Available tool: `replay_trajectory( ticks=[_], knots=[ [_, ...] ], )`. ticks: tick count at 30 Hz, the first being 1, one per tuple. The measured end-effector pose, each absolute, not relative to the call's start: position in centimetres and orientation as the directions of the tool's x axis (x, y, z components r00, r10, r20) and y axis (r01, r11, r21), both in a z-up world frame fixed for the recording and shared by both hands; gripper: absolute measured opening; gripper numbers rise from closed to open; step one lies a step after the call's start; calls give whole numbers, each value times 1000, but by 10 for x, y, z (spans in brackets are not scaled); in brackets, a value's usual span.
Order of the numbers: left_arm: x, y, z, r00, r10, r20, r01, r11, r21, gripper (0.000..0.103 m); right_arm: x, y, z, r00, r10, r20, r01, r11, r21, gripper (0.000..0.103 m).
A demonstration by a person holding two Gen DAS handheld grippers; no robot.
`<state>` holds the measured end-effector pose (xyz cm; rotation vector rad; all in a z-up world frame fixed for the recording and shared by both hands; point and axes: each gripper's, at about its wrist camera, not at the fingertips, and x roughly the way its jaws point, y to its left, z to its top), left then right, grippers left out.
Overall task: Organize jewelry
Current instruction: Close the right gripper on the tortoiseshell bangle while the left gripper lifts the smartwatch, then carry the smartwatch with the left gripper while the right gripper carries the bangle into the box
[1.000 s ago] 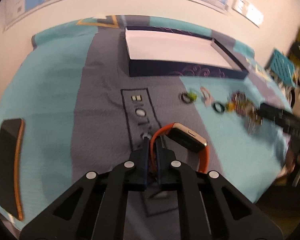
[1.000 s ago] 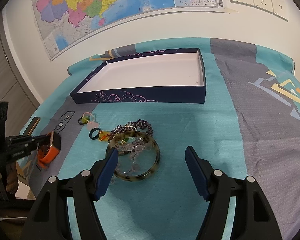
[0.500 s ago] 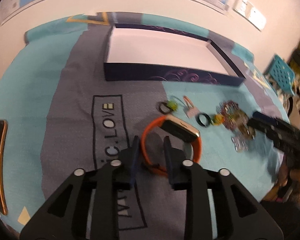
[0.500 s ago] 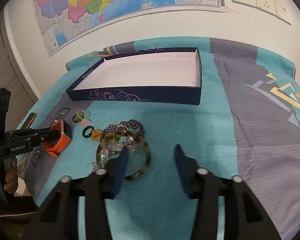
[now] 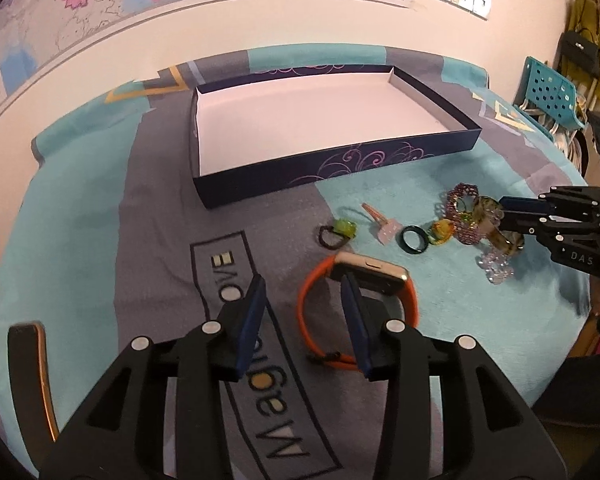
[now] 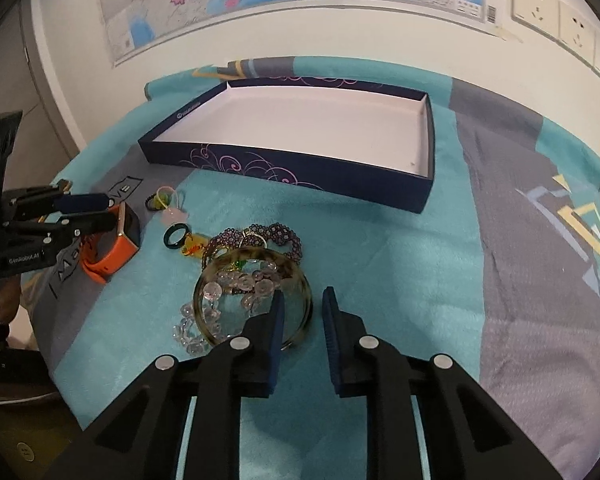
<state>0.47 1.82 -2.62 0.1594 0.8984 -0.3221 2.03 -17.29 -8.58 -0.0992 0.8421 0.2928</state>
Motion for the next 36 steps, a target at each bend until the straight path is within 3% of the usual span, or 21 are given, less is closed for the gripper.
replay_trajectory(
  ticks=[2,10,12,15,19,23,26,31,33,36],
  knots=[
    [7,17,-27,577,-211,-789,356,934,11,39,22,-172,-85,627,214,-749,-298,954,23,6],
    [10,16,-31,555,-244,-795,424,906,18,34,19,-181,-73,638,278,-718,-319,944,82,5],
    [10,14,-32,539,-261,-801,446,895,9,17,18,-186,-66,650,291,-702,-315,944,100,5],
    [8,10,-34,534,-243,-810,454,890,31,10,19,-189,-63,657,294,-694,-306,946,110,5],
    [-1,10,-35,495,-267,-827,462,887,-10,10,20,-192,-65,657,299,-693,-295,947,129,5],
    [-15,7,-31,479,-304,-824,504,863,-26,31,20,-194,-68,651,313,-692,-294,944,150,5],
    [-10,8,-30,492,-289,-821,497,868,-7,34,21,-194,-70,648,320,-691,-295,942,161,5],
    [3,5,-35,480,-275,-833,510,860,10,22,21,-193,-68,649,320,-690,-301,941,154,5],
    [4,4,-35,476,-288,-831,525,851,6,9,22,-193,-67,649,320,-690,-302,941,153,5],
    [3,3,-34,471,-293,-832,530,848,1,8,24,-192,-64,652,323,-686,-305,940,152,5]
  ],
)
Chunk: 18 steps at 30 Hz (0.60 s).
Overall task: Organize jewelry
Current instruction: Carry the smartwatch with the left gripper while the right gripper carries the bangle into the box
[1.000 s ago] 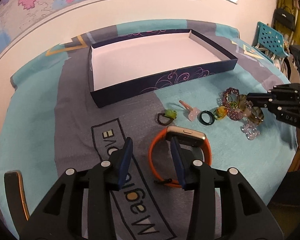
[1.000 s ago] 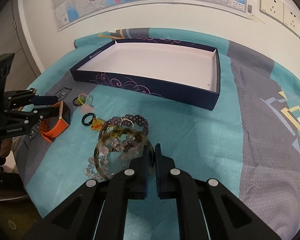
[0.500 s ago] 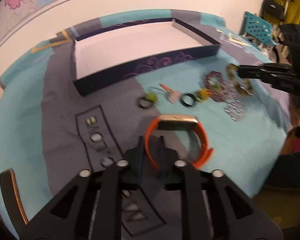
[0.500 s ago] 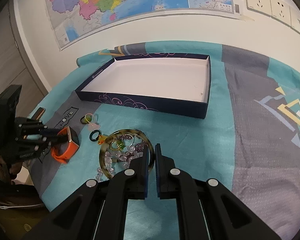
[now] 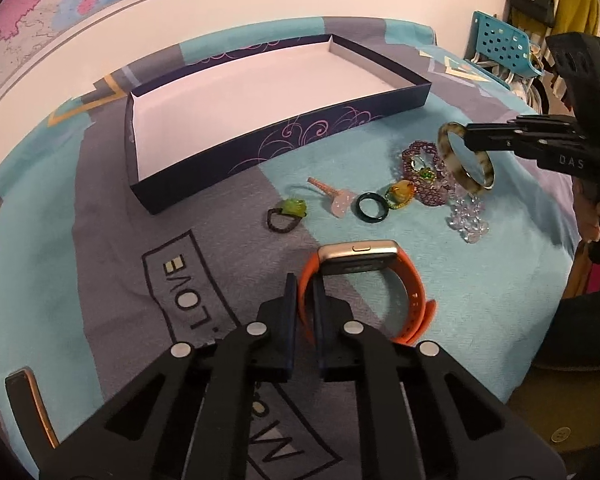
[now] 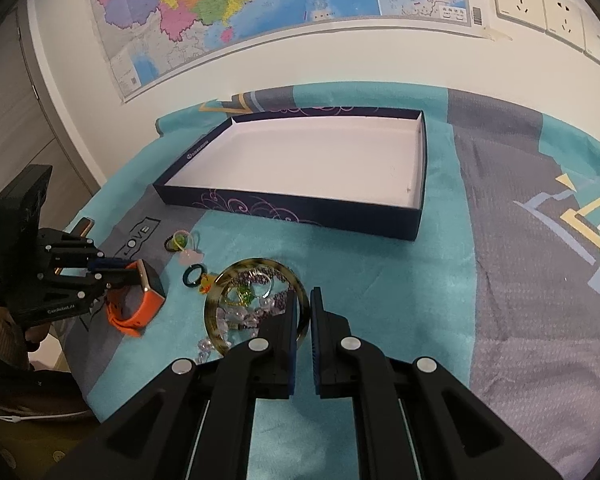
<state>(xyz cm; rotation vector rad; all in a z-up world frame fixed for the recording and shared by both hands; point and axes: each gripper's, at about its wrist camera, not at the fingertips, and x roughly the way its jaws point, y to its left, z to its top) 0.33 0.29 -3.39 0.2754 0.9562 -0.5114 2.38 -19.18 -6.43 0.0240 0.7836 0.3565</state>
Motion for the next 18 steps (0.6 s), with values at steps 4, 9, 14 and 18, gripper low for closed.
replay_trajectory(
  ticks=[4,9,14,18],
  knots=[
    [5,7,-31,461,-319,-828,512,858,-46,7,29,-189,-58,662,323,-677,-314,939,141,5],
    [12,17,-20,455,-378,-806,483,865,-132,9,38,-189,-45,684,317,-657,-319,940,122,5],
    [21,23,-5,488,-401,-776,453,876,-167,9,54,-191,-34,708,311,-634,-312,943,114,5],
    [35,31,8,520,-414,-747,414,887,-204,9,70,-193,-26,724,296,-623,-299,949,103,5]
  ],
)
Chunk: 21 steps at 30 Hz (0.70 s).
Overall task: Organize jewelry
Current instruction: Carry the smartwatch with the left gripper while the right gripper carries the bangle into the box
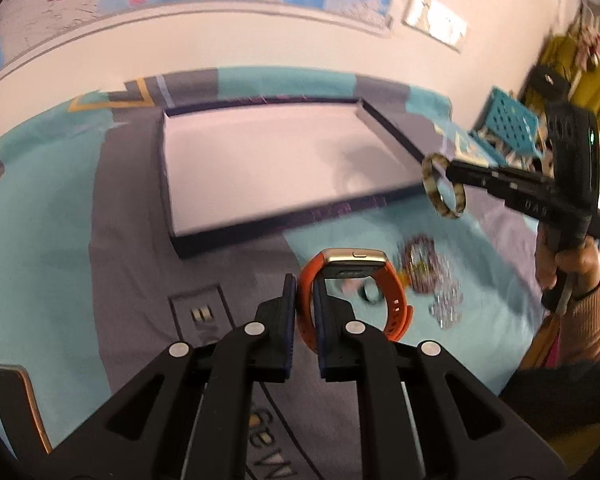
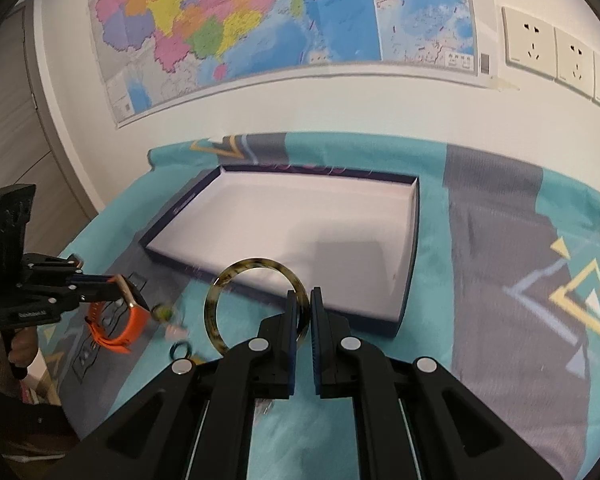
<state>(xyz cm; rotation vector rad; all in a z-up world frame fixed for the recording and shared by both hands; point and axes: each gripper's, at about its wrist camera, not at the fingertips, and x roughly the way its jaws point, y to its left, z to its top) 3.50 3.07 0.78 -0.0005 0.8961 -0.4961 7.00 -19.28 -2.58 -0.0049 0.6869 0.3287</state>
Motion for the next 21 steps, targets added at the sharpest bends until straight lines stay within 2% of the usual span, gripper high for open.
replay_trajectory(
  ticks=[7,21],
  knots=[
    [77,32,25,565,-422,-710,361,899,-247,9,110,-192,-15,739,260,-622,-273,959,76,5],
    [170,18,13,544,-395,-741,292,916,-274,9,199,-183,-23,706,188,-683,-206,977,55,5]
  ],
)
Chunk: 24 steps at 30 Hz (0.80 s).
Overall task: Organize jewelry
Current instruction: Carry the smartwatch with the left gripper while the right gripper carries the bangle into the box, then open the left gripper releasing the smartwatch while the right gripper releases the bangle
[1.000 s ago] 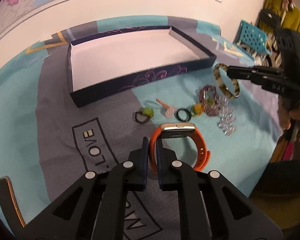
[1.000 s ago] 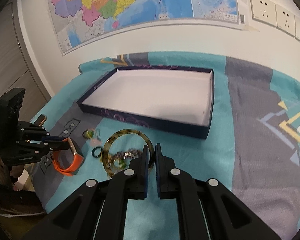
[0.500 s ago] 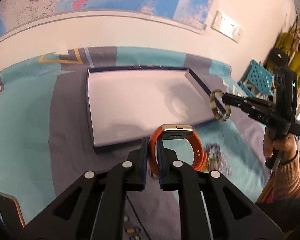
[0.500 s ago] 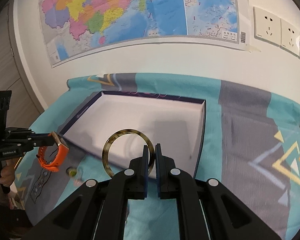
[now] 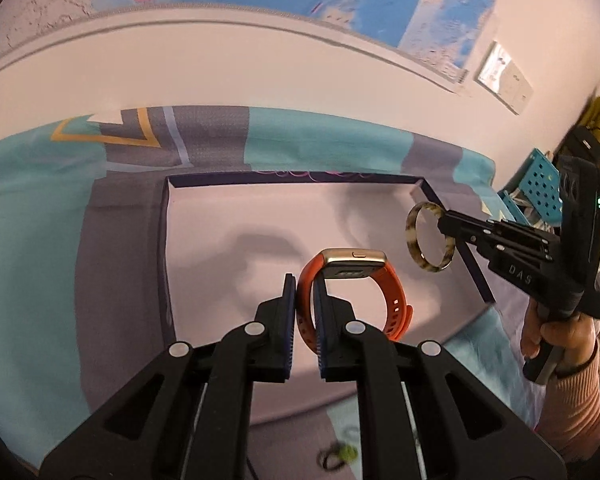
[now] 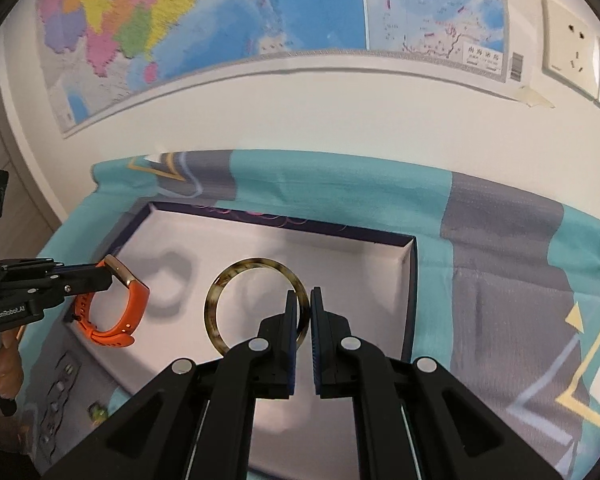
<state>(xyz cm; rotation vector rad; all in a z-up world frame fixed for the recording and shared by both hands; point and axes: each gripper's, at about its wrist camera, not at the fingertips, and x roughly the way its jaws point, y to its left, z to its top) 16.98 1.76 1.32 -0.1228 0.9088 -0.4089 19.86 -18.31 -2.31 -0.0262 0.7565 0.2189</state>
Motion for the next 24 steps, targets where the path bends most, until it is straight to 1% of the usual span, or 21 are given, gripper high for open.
replay_trajectory(
  ticks=[9,19,24],
  knots=[
    [219,8,-4,516,-353,-780,238,934,-265,9,237,-174,-33,669,149,-728,-178,983,37,5],
    [253,-1,-15,490,-302,-818,183,953,-242,9,267,-166,-44,618,109,-778,-167,986,6,5],
    [269,-2,-24,464,-289,-837,139,957,-253,9,276,-165,-47,602,101,-792,-157,988,7,5]
  ],
)
